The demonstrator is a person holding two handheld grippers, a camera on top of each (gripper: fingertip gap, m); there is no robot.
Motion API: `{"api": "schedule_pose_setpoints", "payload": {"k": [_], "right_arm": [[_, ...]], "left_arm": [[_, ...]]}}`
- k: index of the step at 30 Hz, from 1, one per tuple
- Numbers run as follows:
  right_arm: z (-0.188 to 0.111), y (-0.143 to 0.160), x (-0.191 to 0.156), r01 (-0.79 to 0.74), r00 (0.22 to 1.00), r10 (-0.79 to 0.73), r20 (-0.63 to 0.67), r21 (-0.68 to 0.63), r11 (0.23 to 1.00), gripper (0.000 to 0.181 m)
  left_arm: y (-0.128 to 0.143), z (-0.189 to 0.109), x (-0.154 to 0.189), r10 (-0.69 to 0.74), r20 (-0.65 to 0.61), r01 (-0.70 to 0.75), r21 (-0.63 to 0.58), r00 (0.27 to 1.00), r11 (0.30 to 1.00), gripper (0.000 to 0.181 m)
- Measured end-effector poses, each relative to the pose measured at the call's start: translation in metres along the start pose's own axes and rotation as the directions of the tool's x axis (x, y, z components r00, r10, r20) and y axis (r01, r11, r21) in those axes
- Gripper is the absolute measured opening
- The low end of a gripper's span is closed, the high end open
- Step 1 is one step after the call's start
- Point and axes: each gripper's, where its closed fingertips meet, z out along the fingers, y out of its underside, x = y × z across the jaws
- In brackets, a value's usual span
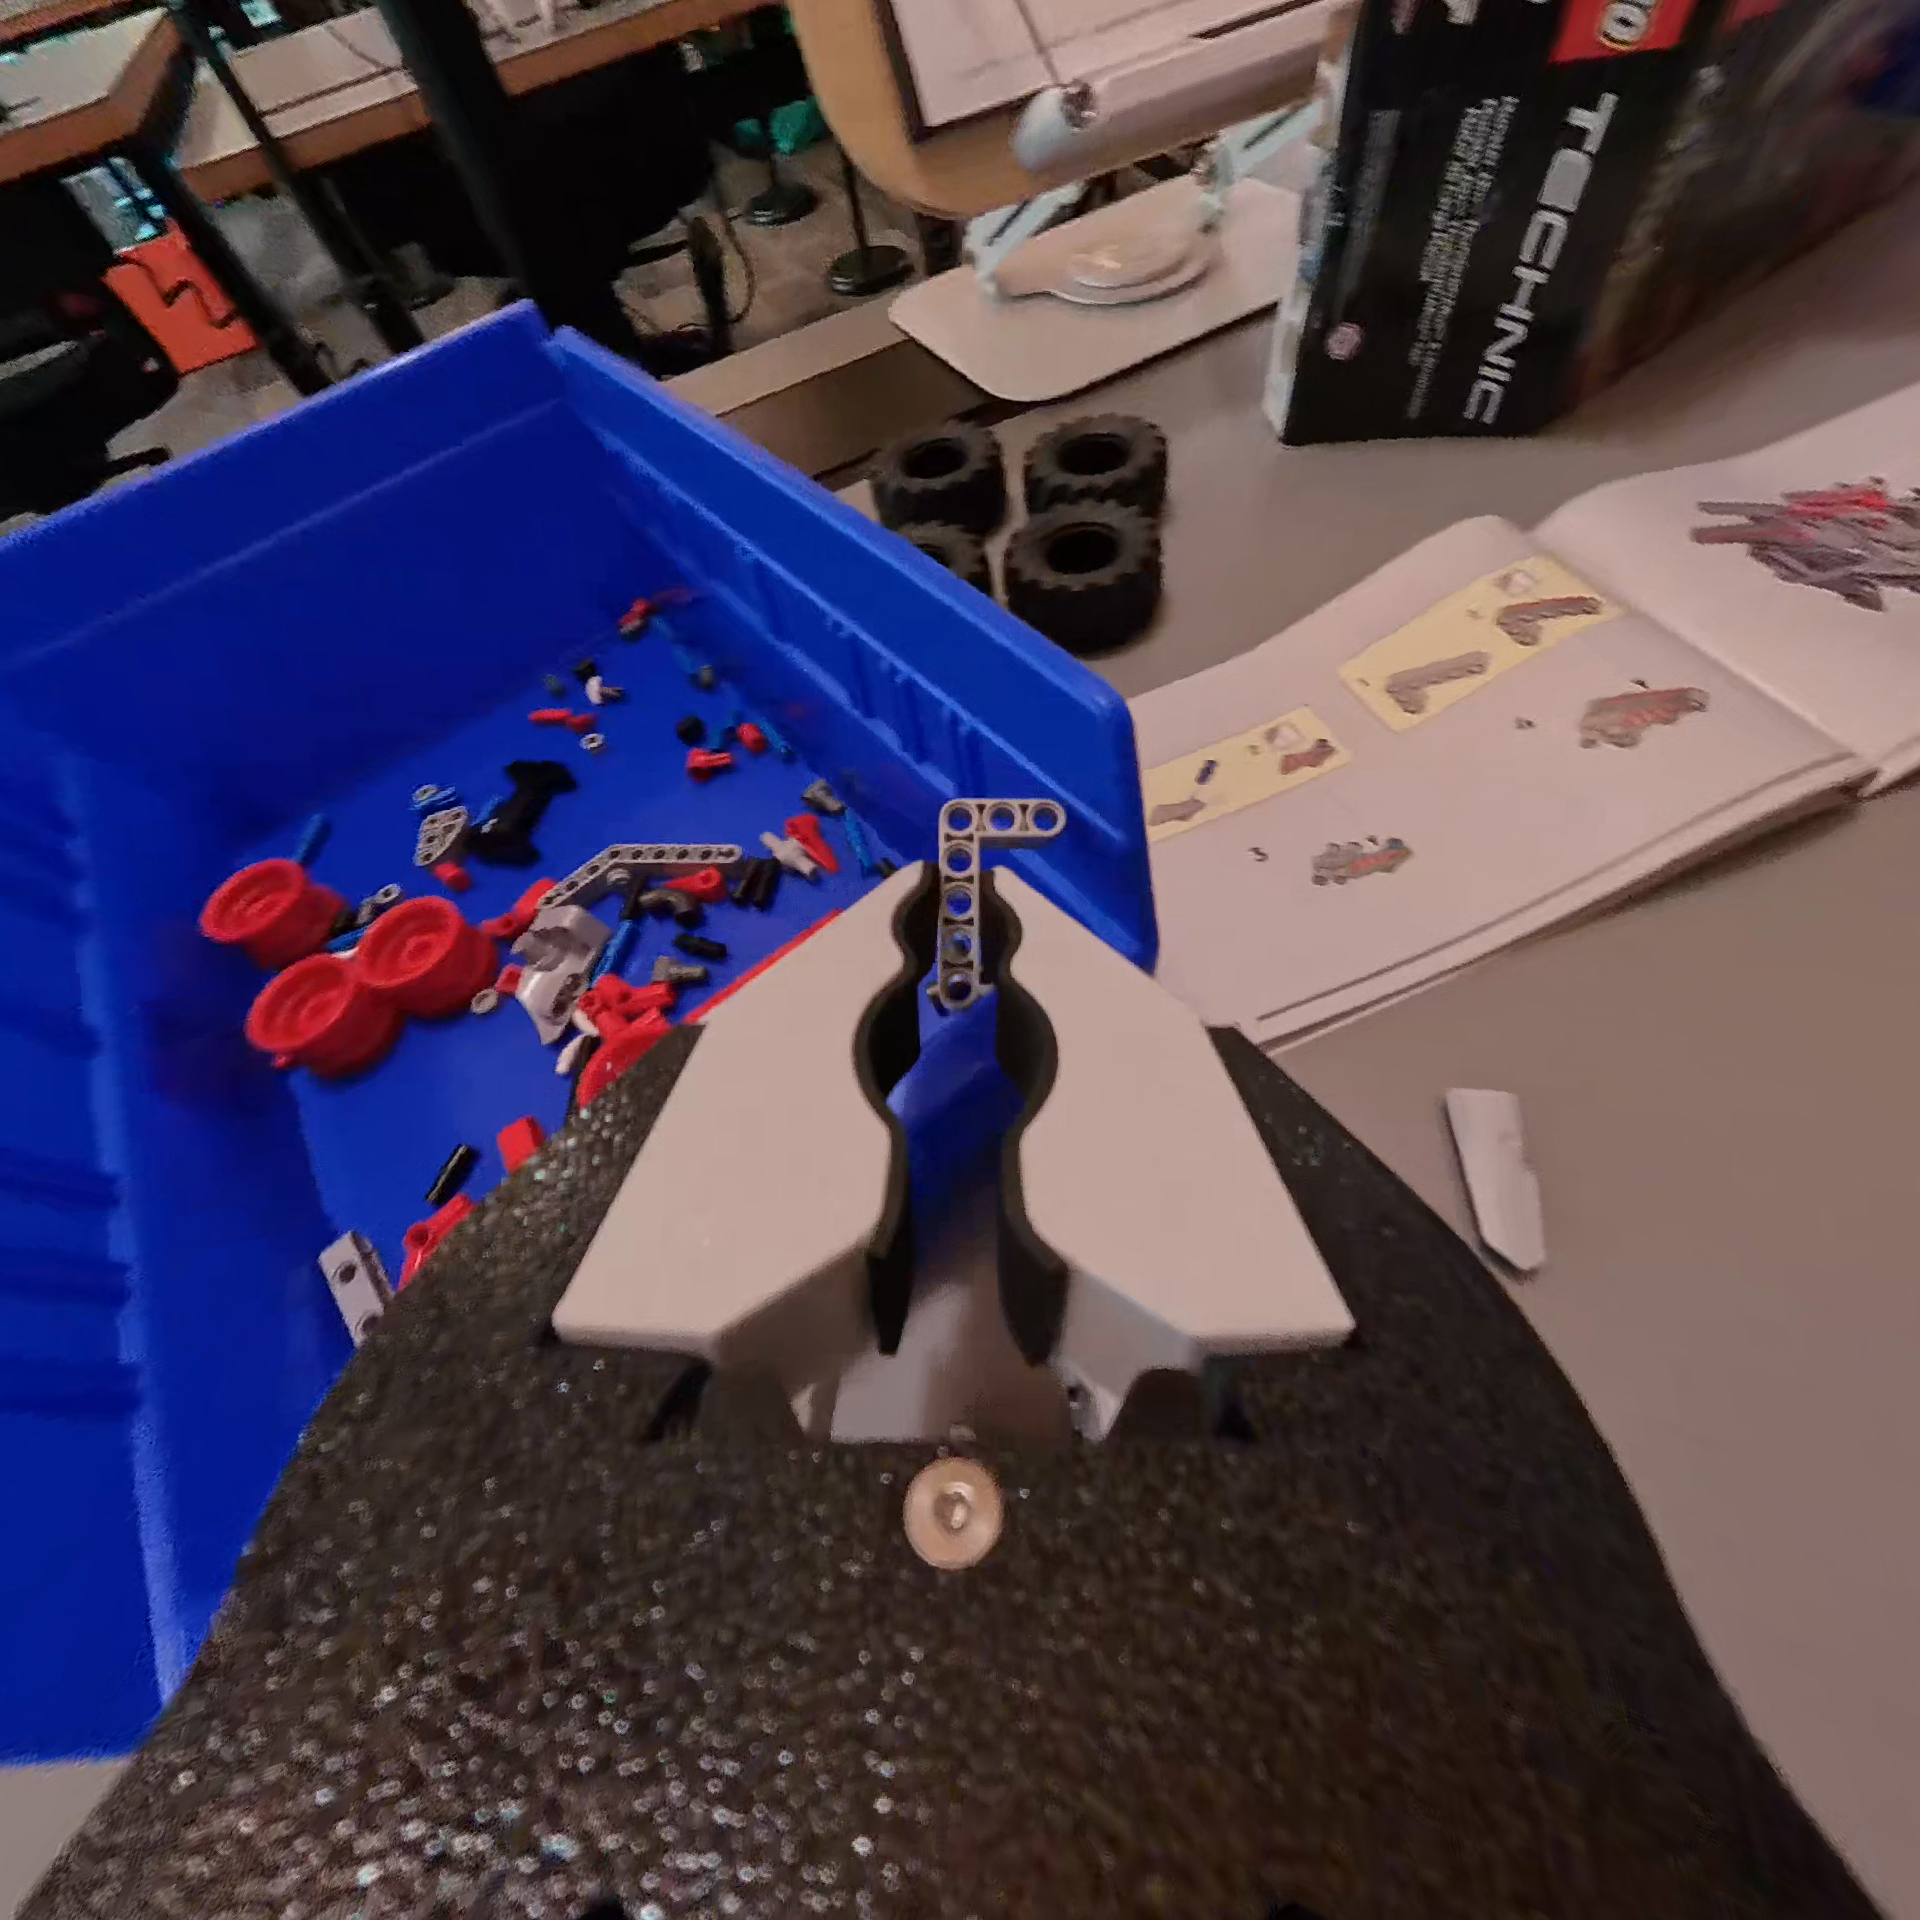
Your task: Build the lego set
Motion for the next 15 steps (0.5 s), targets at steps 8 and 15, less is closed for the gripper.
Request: {"api": "schedule_pose_setpoints", "payload": {"k": [8,15], "right_arm": [[0.002,0.002,0.001,-0.087,0.994,0.088,0.066,-0.017,0.996,0.02],[0.003,0.003,0.006,-0.116,0.992,0.117,0.049,-0.023,0.993,0.021]], "left_arm": [[-0.004,-0.012,-0.018,-0.011,0.028,0.01,0.041,1.0,0.999,0.005],[0.03,-0.042,-0.092,-0.125,0.205,0.128,-0.003,0.971,0.992,0.005]]}}
